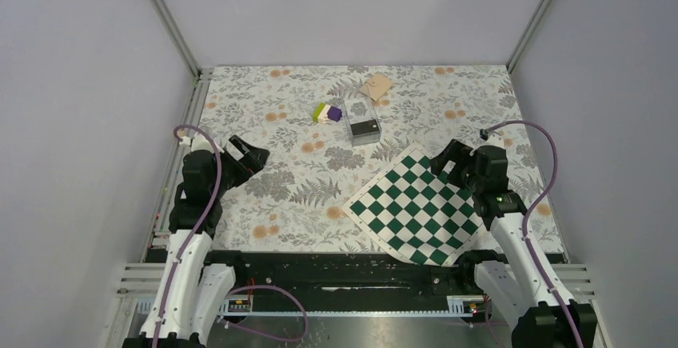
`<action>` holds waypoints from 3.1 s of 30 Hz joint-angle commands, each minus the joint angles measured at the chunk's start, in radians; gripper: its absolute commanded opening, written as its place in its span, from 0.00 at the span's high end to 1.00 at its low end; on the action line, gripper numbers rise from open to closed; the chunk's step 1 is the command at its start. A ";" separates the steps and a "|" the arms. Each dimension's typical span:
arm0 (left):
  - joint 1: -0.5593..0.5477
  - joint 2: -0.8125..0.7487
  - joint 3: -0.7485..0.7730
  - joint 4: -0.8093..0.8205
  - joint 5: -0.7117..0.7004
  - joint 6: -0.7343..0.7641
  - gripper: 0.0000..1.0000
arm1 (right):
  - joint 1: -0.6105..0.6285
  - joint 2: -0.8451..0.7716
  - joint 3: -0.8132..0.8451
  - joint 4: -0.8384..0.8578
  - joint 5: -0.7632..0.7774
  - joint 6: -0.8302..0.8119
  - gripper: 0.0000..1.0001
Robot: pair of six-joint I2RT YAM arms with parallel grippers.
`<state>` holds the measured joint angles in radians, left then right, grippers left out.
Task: Put the credit cards into the card holder
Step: Move the storage box to the center of the board.
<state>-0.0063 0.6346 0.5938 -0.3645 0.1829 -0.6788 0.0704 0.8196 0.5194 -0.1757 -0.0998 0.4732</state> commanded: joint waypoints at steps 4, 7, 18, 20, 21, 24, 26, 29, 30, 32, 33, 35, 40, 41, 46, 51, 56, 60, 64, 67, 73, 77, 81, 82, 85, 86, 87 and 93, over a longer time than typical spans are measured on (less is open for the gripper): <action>0.005 0.109 0.043 -0.001 0.102 -0.013 0.01 | 0.005 -0.043 0.014 -0.017 0.091 -0.010 0.02; 0.005 0.117 0.029 0.024 0.127 -0.025 0.01 | 0.003 -0.026 0.030 -0.062 0.153 0.006 0.02; 0.005 0.039 -0.005 0.025 0.112 -0.023 0.01 | 0.003 0.022 0.104 -0.236 0.321 -0.065 0.02; 0.005 0.038 -0.007 0.022 0.114 -0.024 0.01 | 0.003 0.016 0.106 -0.233 0.271 -0.053 0.02; 0.005 0.038 -0.008 0.020 0.113 -0.024 0.01 | 0.003 0.016 0.107 -0.234 0.256 -0.038 0.02; 0.005 0.037 -0.010 0.012 0.106 -0.021 0.01 | 0.003 0.021 0.122 -0.228 0.200 -0.037 0.02; 0.005 0.039 -0.008 -0.004 0.110 -0.010 0.01 | 0.003 0.014 0.126 -0.214 0.156 -0.054 0.01; 0.006 0.048 -0.009 -0.019 0.135 0.007 0.01 | 0.004 -0.017 0.113 -0.193 0.144 -0.039 0.10; 0.005 0.054 -0.008 -0.026 0.144 0.012 0.01 | 0.003 -0.029 0.108 -0.185 0.139 -0.029 0.13; 0.006 0.071 -0.012 -0.041 0.168 0.020 0.01 | 0.003 -0.044 0.102 -0.186 0.127 -0.027 0.15; 0.005 0.077 -0.018 -0.044 0.184 0.024 0.01 | 0.003 -0.047 0.102 -0.193 0.128 -0.026 0.15; 0.006 0.086 -0.031 -0.043 0.211 0.015 0.01 | 0.003 -0.045 0.103 -0.204 0.126 -0.025 0.16; 0.005 0.092 -0.067 -0.027 0.252 -0.009 0.01 | 0.003 -0.035 0.114 -0.253 0.139 -0.037 0.20; 0.003 0.090 -0.072 -0.023 0.252 -0.016 0.01 | 0.003 -0.038 0.114 -0.259 0.146 -0.038 0.24; -0.013 0.097 -0.093 0.021 0.273 -0.060 0.01 | 0.003 -0.041 0.118 -0.271 0.153 -0.040 0.27; -0.076 0.184 -0.067 0.021 0.264 -0.084 0.01 | 0.003 -0.027 0.143 -0.296 0.132 -0.048 0.24; -0.231 0.296 -0.022 0.019 0.198 -0.111 0.01 | 0.003 -0.024 0.154 -0.297 0.073 -0.036 0.23; -0.364 0.367 0.013 0.035 0.139 -0.146 0.01 | 0.004 0.021 0.174 -0.304 -0.021 -0.009 0.22; -0.461 0.461 0.027 0.108 0.151 -0.190 0.01 | 0.018 0.071 0.170 -0.300 -0.104 0.028 0.20; -0.488 0.536 0.059 0.140 0.161 -0.199 0.01 | 0.056 0.089 0.170 -0.291 -0.101 0.036 0.20; -0.496 0.703 0.226 0.128 0.128 -0.164 0.02 | 0.141 0.151 0.224 -0.299 -0.088 0.057 0.20; -0.495 0.855 0.397 0.101 0.113 -0.139 0.05 | 0.184 0.189 0.247 -0.299 -0.084 0.081 0.20; -0.495 0.995 0.589 0.032 0.029 -0.107 0.06 | 0.191 0.214 0.242 -0.272 -0.083 0.083 0.19; -0.495 1.024 0.653 0.003 -0.002 -0.097 0.06 | 0.190 0.221 0.245 -0.269 -0.081 0.076 0.20; -0.486 1.130 0.808 -0.058 -0.086 -0.066 0.06 | 0.191 0.247 0.261 -0.266 -0.068 0.054 0.20; -0.482 1.163 0.855 -0.070 -0.097 -0.053 0.06 | 0.191 0.255 0.267 -0.264 -0.062 0.045 0.20; -0.475 1.195 0.903 -0.081 -0.101 -0.043 0.06 | 0.190 0.263 0.274 -0.262 -0.052 0.035 0.20; -0.448 1.387 1.130 -0.128 -0.063 -0.028 0.11 | 0.191 0.343 0.344 -0.250 -0.015 -0.005 0.19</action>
<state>-0.4728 1.9373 1.6100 -0.4450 0.1379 -0.7372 0.2539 1.1198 0.7799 -0.4580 -0.1509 0.5110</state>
